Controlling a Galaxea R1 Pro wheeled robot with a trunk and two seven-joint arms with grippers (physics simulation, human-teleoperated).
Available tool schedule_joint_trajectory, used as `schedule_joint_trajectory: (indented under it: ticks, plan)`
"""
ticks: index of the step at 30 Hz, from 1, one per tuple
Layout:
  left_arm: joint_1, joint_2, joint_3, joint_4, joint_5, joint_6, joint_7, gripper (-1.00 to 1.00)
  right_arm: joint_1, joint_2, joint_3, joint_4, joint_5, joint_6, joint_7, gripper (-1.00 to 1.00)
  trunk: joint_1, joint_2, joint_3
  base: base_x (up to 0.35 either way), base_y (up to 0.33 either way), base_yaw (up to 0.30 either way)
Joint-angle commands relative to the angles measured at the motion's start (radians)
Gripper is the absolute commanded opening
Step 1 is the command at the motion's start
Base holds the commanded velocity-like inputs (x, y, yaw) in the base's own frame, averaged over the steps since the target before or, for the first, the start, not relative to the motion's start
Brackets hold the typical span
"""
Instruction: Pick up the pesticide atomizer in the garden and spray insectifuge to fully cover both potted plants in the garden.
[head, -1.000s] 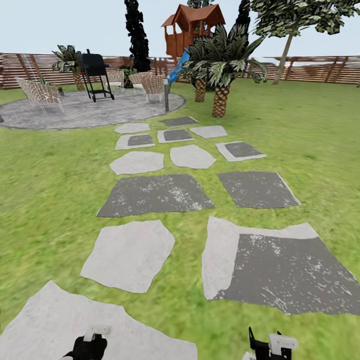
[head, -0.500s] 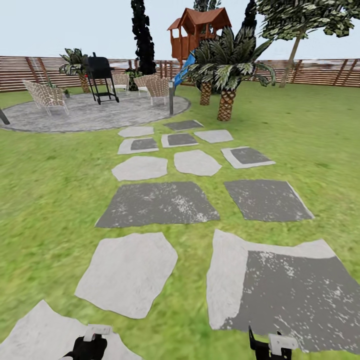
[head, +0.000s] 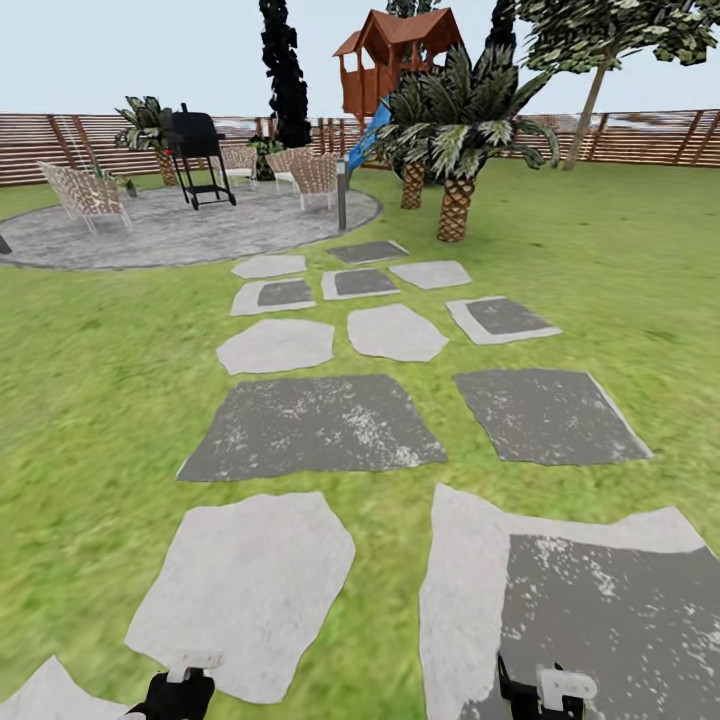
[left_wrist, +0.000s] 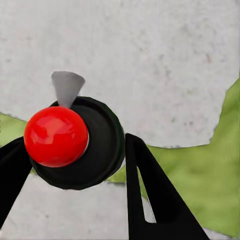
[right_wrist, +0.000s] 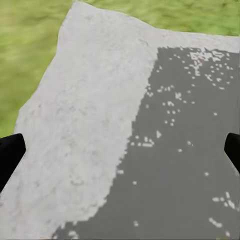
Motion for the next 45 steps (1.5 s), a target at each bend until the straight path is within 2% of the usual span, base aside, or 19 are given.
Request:
schedule_joint_trajectory:
  ticks: [1,39,41,45]
  plan:
    - [-0.001,0.0,0.0,0.001,-0.002,-0.003,-0.002,-1.0,-0.001,0.0,-0.006,0.001,0.011,-0.003,-0.004,1.0,0.0,0.0,-0.001,0.339,0.0,0.0]
    - [-0.001,0.0,0.0,0.002,-0.002,-0.003,-0.002,-1.0,0.0,0.002,-0.012,-0.001,0.006,-0.004,-0.009,1.0,0.0,0.0,-0.001,0.34,0.0,0.0]
    - [-0.001,0.0,0.0,0.002,-0.002,-0.003,-0.002,-1.0,-0.001,-0.005,-0.016,-0.01,0.003,-0.004,-0.034,1.0,0.0,0.0,-0.001,0.34,0.0,0.0]
    - [-0.001,0.0,0.0,0.002,-0.002,-0.003,-0.002,-1.0,-0.002,-0.017,-0.017,-0.116,-0.002,-0.001,-0.149,1.0,0.0,0.0,-0.001,0.34,0.0,0.0]
